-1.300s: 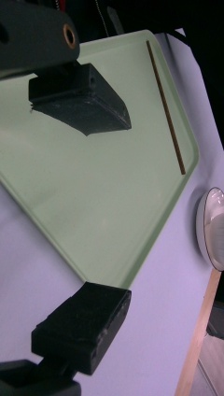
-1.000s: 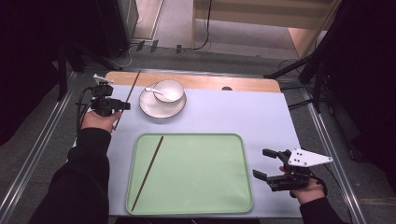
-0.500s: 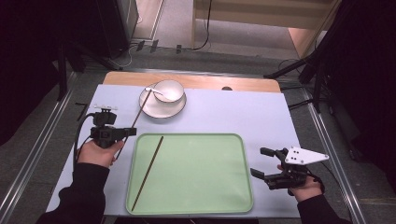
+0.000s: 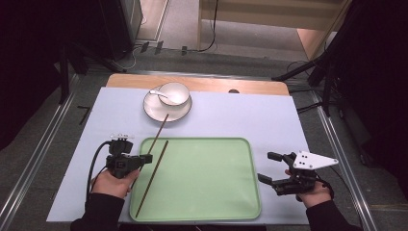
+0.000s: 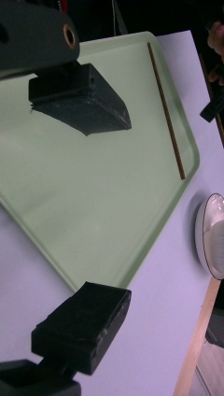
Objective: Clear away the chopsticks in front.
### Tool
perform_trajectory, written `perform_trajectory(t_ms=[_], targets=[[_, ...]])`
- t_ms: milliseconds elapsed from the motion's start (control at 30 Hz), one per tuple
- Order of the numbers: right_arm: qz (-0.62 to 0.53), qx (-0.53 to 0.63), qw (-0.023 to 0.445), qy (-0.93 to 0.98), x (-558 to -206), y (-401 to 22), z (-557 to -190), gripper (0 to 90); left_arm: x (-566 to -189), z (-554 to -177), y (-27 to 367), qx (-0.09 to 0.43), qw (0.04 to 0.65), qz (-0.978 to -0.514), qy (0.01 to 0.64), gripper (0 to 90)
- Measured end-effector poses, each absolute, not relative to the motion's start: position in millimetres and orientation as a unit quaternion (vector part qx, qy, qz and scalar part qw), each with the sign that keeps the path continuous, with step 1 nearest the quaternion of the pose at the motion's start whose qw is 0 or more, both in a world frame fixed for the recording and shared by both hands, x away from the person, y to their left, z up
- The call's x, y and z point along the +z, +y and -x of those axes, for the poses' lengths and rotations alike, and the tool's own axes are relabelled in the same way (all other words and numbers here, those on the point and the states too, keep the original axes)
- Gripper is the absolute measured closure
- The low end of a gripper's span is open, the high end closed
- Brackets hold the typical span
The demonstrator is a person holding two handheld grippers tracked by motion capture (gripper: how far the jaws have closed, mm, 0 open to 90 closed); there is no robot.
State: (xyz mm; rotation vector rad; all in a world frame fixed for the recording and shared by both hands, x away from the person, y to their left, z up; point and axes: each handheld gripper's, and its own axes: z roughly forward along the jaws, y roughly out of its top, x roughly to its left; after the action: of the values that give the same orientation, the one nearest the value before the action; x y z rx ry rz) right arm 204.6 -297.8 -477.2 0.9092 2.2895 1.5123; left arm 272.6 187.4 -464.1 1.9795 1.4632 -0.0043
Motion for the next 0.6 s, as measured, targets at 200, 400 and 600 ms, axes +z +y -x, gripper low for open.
perform_trajectory(t_ms=[200, 400, 600], targets=[[-0.313, 0.52, 0.127, 0.785, -477, -298, -204, 16.9, -477, -258, 180, -0.008, 0.323, -0.758, 0.567, 86.2], [-0.313, 0.521, 0.128, 0.784, -477, -299, -203, 16.9, -487, -246, 173, -0.016, 0.312, -0.761, 0.569, 86.1], [-0.313, 0.522, 0.128, 0.783, -476, -299, -203, 16.9, -495, -241, 171, -0.016, 0.298, -0.759, 0.578, 86.1]])
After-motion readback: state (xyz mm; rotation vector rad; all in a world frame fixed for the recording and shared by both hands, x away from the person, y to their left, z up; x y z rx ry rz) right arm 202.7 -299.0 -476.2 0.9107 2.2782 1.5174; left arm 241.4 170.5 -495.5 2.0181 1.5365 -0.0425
